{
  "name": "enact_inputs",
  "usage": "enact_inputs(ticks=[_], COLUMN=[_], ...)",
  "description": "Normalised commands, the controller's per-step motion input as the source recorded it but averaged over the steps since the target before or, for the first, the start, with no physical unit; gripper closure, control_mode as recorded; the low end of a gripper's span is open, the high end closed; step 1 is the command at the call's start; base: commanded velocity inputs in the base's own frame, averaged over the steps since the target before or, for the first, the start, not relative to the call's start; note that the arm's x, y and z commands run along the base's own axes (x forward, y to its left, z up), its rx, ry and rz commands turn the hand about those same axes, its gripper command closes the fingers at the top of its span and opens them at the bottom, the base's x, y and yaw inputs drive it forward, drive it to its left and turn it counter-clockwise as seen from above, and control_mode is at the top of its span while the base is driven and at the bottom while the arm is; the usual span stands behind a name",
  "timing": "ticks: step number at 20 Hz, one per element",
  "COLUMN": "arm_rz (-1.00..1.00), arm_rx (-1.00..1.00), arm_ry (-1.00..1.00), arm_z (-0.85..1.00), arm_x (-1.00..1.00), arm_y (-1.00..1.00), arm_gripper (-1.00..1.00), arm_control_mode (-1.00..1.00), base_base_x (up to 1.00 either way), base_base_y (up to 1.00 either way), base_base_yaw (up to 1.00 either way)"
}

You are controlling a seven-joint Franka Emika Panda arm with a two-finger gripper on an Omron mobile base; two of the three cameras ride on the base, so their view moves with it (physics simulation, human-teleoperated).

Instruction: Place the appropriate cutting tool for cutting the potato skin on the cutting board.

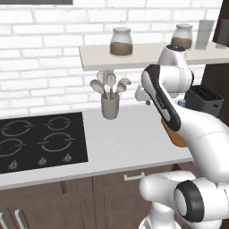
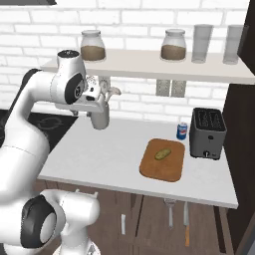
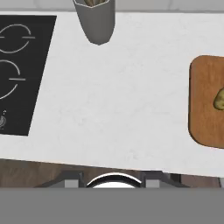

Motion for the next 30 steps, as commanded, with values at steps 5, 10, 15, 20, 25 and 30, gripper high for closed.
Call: enact_inputs(ticks=[5,10,15,20,25,30], arm_rz=[0.00,-0.07,-0.09,-0.08,-0.12,-0.02], arm_rx=[0.01,0.19,0.11,0.01,0.05,-0.01], arm_ry=[-0.14,-0.03,0.13,0.19,0.18,0.11], arm_z=[-0.03,-0.22,-0.53,-0.66,-0.60,-0.71], arm_x=[-0.70,-0.99,-0.73,-0.54,-0.50,-0.10], arm_y=[-0.14,-0.96,-1.00,-1.00,-1.00,-0.96], arm_gripper=[-1.00,-1.00,-1.00,-1.00,-1.00,-1.00], arm_control_mode=[-1.00,-1.00,-1.00,-1.00,-1.00,-1.00], base_base_x=[0.00,0.00,0.00,0.00,0.00,0.00], base_base_y=[0.00,0.00,0.00,0.00,0.00,0.00], base_base_yaw=[0.00,0.00,0.00,0.00,0.00,0.00])
